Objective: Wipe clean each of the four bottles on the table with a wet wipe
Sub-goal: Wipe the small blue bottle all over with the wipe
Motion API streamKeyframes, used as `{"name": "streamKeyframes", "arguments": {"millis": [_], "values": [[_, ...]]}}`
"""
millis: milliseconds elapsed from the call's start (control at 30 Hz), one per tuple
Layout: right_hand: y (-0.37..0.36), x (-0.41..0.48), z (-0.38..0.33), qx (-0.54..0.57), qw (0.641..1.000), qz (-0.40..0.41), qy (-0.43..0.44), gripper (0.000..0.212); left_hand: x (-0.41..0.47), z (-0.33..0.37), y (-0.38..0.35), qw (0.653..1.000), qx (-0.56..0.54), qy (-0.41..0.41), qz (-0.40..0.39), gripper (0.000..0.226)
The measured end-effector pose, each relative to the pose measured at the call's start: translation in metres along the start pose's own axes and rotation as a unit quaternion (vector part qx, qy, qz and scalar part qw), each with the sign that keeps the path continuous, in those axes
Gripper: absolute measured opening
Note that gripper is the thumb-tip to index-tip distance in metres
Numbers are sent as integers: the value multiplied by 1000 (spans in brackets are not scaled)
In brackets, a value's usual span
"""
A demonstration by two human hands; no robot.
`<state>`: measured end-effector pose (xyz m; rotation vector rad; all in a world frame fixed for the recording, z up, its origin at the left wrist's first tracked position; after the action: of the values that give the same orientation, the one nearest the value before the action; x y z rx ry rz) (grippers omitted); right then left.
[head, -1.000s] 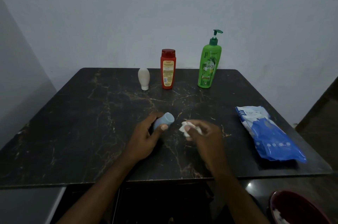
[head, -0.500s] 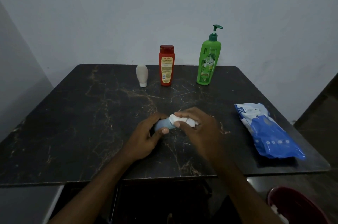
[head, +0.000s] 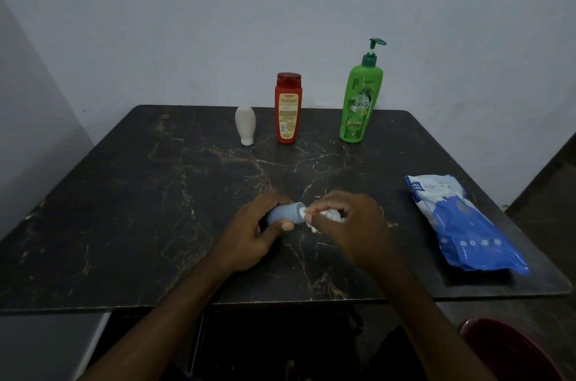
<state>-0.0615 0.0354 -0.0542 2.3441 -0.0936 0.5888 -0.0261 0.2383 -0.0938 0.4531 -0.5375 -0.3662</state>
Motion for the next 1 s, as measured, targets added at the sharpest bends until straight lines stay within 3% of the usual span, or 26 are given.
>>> {"name": "streamKeyframes", "arguments": {"millis": [433, 600, 667, 733, 767, 833, 867, 933, 1000], "values": [[-9, -6, 4, 138, 988, 44, -55, 5, 0, 4, -1, 1000, 7, -10, -7, 28], [4, 0, -11, 120, 992, 21, 9, 6, -2, 3, 0, 1000, -8, -11, -6, 34], [-22, 5, -2, 30, 999, -21, -28, 13, -2, 1, 2, 1000, -19, -1, 7, 35], [-19, -15, 14, -82, 978, 20, -192, 27, 0, 1, 2, 1000, -29, 1, 11, 31], [-22, -21, 18, -107, 978, 33, -177, 28, 0, 3, 2, 1000, -30, 1, 10, 29], [-25, -11, 8, -17, 998, -45, -31, 17, 2, 7, 1, 1000, -20, -5, 6, 27], [-11, -3, -16, 43, 998, -23, -32, 13, 2, 8, 0, 1000, -13, -11, 3, 28], [9, -1, -9, 33, 999, 7, 13, 9, 1, 8, -2, 1000, -1, -16, -5, 32], [3, -2, -4, 25, 1000, 10, -11, 9, 1, 6, -3, 1000, 8, -6, -12, 36]]}}
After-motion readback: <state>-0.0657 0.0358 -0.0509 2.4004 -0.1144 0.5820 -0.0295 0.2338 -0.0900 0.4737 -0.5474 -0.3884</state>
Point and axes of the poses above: each hand's wrist, its own x-axis towards the middle knuckle, its own y-axis out of the back of the hand, z = x × y, the point moved 2 cm from there along x, towards the middle knuckle, and after that the axes turned 5 degrees about -x, right-handed, at the moved point
